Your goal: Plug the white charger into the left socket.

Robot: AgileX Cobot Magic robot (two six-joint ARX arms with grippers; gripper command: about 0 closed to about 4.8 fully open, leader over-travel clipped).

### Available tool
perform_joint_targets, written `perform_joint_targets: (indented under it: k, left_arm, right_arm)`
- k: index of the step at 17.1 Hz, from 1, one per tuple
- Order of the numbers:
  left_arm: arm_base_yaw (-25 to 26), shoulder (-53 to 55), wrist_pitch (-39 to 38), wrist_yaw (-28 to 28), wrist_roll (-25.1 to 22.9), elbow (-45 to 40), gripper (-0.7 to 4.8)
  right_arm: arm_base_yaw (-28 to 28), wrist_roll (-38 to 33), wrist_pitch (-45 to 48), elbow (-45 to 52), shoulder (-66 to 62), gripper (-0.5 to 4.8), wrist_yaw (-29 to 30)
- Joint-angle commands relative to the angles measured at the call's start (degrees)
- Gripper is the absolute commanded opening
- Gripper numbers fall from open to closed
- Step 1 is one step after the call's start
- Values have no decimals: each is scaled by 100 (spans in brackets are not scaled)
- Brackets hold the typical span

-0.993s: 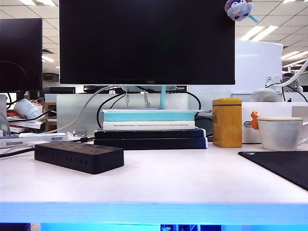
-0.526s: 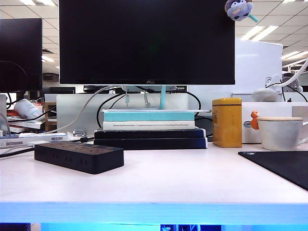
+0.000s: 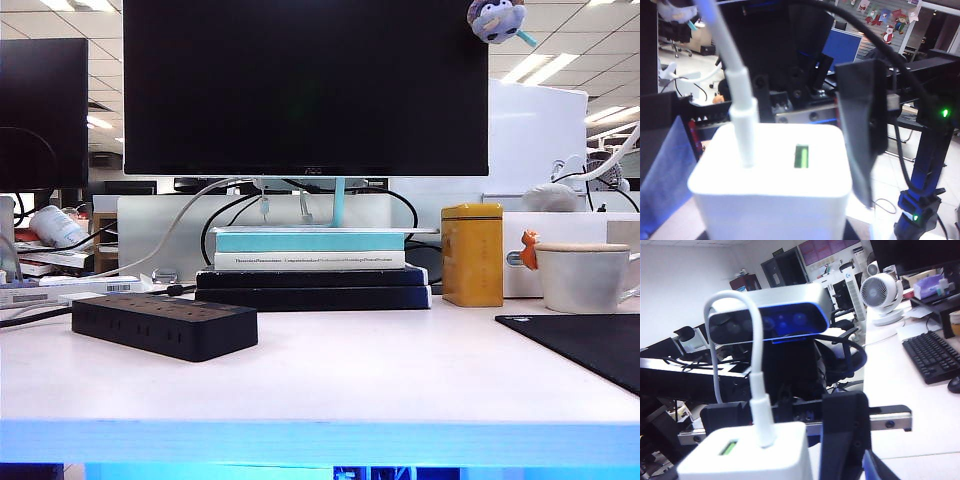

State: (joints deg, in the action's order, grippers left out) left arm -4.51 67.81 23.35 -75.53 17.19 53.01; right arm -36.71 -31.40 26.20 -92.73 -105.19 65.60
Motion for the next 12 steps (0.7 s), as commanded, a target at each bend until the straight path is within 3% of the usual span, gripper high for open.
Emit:
perform_joint_targets:
  k: [1, 2, 5, 7, 8, 12]
  left_arm:
    - [4, -22, 111, -61, 83, 28, 125]
    - [2, -22, 109, -81, 83, 28, 125]
    - [4, -22, 105, -79, 83, 28, 125]
    - [22, -22, 103, 140, 83, 28, 409]
    - [118, -22, 96, 142, 83, 28, 479]
    - [568, -24, 46, 140, 83, 28, 479]
  right_arm:
    - [-109, 57, -81, -26, 33, 401, -107]
    - [-111, 57, -81, -26, 35, 262, -125]
    - [-103, 59, -68, -31, 35, 260, -138]
    - [-90, 61, -66, -35, 37, 262, -118]
    - [-81, 138, -66, -37, 39, 306, -114]
    - [114, 140, -68, -42, 52, 310, -94]
